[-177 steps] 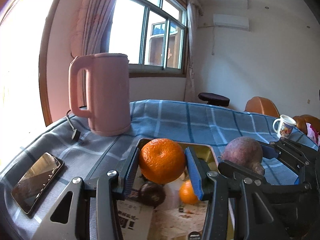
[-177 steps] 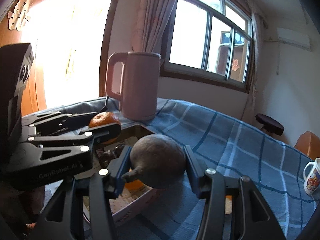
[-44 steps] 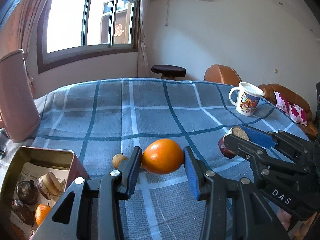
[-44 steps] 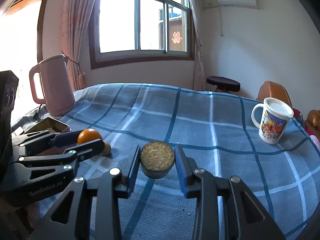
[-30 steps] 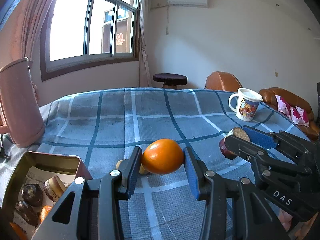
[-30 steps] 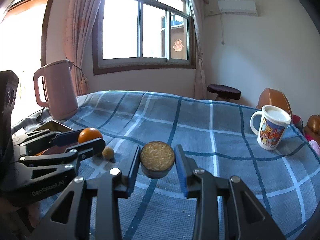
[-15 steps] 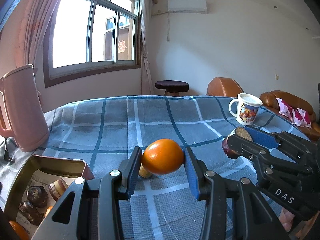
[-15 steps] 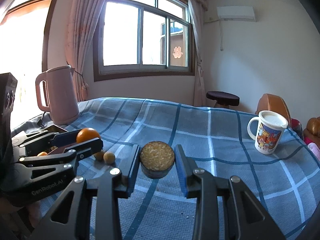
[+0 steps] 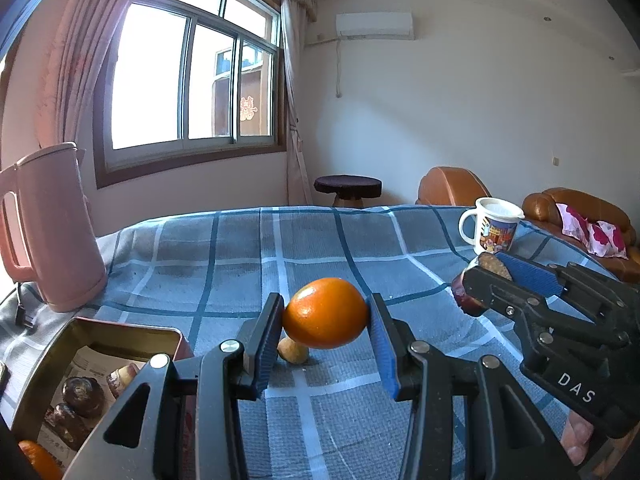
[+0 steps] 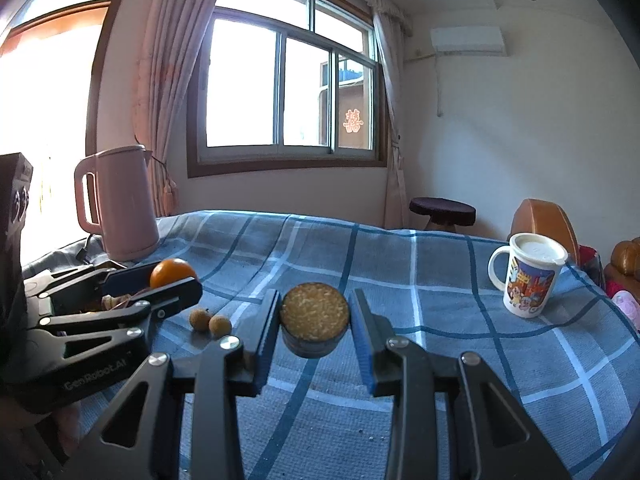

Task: Organize fruits
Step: 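Lift the tan cake with the right tool while the left tool lifts the orange, then carry the tan cake and the orange over the tin box with both tools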

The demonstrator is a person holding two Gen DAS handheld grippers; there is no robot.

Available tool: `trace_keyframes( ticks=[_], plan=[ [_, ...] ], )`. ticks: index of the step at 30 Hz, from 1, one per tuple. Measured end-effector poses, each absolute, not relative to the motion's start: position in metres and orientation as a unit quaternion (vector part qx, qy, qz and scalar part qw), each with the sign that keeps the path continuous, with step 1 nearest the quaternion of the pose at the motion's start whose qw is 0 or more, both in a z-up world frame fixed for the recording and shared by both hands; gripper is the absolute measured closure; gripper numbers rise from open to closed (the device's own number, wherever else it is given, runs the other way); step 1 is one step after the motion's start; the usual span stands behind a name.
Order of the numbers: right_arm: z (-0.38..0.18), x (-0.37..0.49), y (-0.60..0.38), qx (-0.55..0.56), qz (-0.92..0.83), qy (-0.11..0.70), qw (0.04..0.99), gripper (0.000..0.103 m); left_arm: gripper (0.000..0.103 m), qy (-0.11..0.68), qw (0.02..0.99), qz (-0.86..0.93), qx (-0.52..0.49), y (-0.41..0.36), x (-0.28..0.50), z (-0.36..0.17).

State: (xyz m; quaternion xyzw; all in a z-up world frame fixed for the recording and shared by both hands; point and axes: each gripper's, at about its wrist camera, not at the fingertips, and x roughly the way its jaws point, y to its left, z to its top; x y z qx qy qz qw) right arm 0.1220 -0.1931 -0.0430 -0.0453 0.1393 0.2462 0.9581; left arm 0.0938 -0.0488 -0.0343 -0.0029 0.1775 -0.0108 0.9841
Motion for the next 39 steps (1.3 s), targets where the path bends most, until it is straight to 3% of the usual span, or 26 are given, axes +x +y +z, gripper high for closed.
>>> trace_keyframes(
  ticks=[39],
  plan=[
    [-0.041, 0.103, -0.162, -0.088, 0.269, 0.115, 0.952, 0.066, 0.059, 0.151, 0.988, -0.001, -0.007, -0.036, 0.068, -0.03]
  ],
)
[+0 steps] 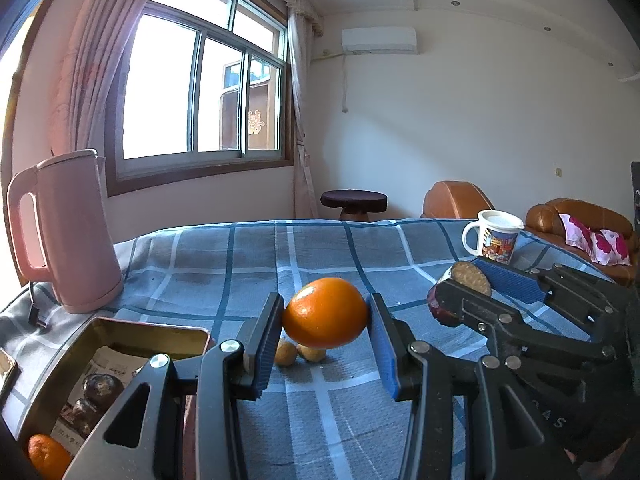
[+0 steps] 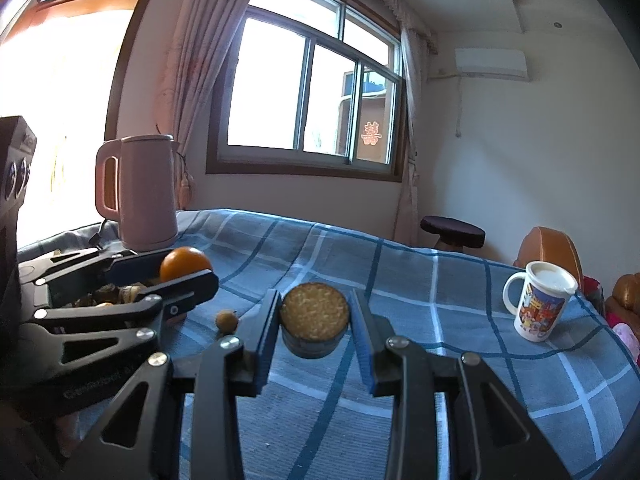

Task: Organize fruits
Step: 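Carry the tan cake and the orange over the tin box with both tools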

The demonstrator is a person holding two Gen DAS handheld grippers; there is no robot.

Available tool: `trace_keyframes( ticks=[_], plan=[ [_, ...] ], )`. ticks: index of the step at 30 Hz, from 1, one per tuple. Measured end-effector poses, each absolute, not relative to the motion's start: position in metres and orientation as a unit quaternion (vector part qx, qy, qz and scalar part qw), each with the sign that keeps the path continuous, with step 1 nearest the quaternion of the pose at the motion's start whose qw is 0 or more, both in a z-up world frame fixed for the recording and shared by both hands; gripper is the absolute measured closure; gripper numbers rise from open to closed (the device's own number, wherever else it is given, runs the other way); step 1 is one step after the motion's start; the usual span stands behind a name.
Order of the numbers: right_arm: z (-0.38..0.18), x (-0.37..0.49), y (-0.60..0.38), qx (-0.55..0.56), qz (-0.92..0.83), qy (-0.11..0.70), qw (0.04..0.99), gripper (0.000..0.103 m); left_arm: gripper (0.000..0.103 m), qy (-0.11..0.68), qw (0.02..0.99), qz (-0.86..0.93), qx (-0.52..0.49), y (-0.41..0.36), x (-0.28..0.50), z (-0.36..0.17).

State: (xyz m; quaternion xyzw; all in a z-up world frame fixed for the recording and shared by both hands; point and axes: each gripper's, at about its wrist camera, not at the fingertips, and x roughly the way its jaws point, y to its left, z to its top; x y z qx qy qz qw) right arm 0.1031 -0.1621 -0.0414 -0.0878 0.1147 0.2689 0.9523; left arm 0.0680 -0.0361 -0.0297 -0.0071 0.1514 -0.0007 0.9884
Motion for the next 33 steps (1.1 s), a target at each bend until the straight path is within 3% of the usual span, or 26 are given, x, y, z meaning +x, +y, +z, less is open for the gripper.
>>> trace_keyframes(
  ticks=[33],
  plan=[
    [-0.039, 0.085, -0.109, -0.106, 0.324, 0.122, 0.932, 0.066, 0.059, 0.151, 0.987, 0.047, -0.04, 0.021, 0.032, -0.03]
  ],
)
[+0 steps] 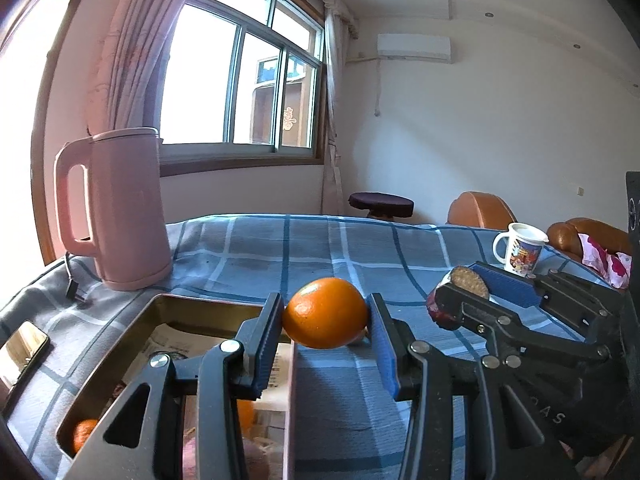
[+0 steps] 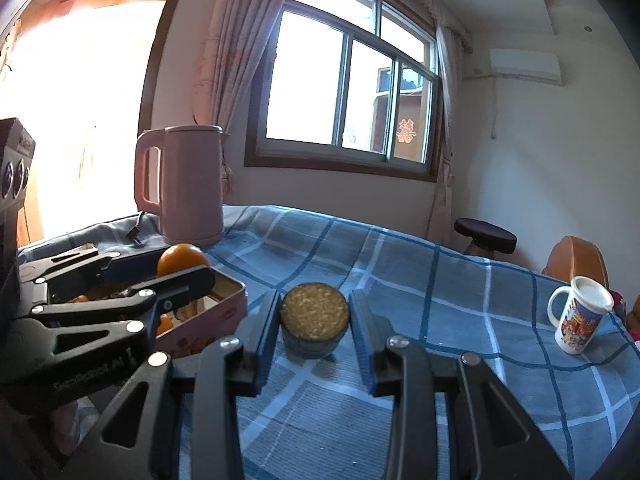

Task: Organize fruits
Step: 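Carry the tan cake and the orange over the tin box with both tools, then lower the cake and orange into the tin and open both tools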

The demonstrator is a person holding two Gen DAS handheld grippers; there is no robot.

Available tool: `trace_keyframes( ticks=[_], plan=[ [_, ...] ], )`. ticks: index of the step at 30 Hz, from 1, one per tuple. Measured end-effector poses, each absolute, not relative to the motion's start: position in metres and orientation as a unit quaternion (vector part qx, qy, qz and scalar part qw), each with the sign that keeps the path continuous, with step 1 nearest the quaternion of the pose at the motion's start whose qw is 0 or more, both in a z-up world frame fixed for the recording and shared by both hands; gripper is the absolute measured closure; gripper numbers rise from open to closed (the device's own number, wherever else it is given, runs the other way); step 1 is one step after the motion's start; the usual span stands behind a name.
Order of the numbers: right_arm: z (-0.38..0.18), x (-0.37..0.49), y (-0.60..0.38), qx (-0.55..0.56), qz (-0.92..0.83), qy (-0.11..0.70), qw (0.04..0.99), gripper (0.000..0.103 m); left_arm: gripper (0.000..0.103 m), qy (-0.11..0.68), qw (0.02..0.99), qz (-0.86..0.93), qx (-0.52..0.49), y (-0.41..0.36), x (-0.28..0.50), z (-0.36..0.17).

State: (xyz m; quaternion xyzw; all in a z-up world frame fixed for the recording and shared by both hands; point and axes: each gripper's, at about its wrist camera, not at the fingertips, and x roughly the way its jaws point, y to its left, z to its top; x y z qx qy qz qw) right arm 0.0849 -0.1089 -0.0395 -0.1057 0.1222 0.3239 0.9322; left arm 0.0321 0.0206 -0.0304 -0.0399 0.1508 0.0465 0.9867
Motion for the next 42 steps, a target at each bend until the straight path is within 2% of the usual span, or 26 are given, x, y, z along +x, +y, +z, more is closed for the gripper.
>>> trace_keyframes(
  ticks=[42],
  plan=[
    [-0.03, 0.063, -0.021, -0.151, 0.39, 0.116, 0.901, 0.066, 0.059, 0.165, 0.976, 0.124, -0.066, 0.102, 0.005, -0.031]
  ],
)
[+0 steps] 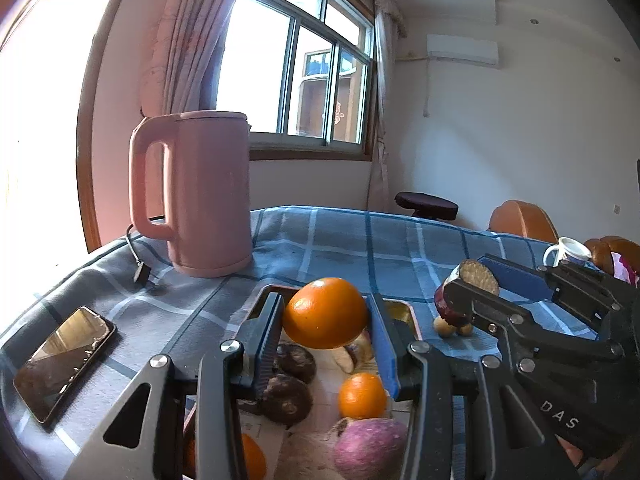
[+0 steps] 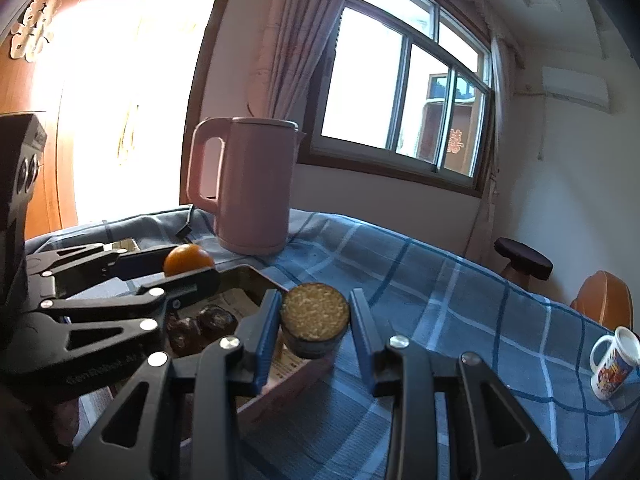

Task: Organize fruits
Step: 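Lower the cake and orange into the tin and open both tools, then grasp a small tan round fruit with the right tool while the left tool moves to another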

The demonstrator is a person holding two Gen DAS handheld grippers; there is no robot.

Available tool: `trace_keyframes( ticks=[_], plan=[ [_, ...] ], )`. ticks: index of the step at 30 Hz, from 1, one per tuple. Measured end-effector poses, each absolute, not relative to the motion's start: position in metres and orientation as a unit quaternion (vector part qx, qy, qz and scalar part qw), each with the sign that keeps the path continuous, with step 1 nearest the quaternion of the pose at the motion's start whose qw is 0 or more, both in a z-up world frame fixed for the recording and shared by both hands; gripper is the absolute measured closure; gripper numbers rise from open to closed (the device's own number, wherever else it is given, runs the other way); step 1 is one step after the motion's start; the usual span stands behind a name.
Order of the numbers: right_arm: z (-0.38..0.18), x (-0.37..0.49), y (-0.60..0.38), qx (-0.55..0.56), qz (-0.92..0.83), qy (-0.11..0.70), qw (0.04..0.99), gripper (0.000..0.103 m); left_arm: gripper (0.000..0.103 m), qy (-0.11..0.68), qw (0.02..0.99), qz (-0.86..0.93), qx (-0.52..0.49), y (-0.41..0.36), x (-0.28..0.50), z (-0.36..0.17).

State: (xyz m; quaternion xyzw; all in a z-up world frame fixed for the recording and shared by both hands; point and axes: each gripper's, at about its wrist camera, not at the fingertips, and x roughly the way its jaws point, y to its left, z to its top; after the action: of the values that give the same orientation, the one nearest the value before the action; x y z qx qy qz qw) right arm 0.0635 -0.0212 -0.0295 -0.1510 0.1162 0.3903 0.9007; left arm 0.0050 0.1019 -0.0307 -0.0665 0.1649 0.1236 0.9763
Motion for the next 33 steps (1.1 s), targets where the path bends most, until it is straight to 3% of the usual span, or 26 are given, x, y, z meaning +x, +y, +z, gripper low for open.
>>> trace_keyframes(
  ticks=[26, 29, 31, 33],
  plan=[
    [-0.065, 0.075, 0.042, -0.18, 0.442, 0.206, 0.854, 0.065, 0.058, 0.226, 0.959, 0.149, -0.088, 0.143, 0.013, -0.044],
    [-0.068, 0.074, 0.045, -0.183, 0.455, 0.218, 0.844, 0.063, 0.051, 0.222, 0.959, 0.151, -0.087, 0.142, 0.012, -0.044],
    [-0.068, 0.07, 0.044, -0.184, 0.457, 0.212, 0.844, 0.043, 0.034, 0.216, 0.96, 0.155, -0.086, 0.141, 0.009, -0.043],
    [-0.065, 0.068, 0.037, -0.179, 0.456, 0.201, 0.848, 0.039, 0.029, 0.207, 0.961, 0.161, -0.088, 0.14, 0.006, -0.041]
  ],
)
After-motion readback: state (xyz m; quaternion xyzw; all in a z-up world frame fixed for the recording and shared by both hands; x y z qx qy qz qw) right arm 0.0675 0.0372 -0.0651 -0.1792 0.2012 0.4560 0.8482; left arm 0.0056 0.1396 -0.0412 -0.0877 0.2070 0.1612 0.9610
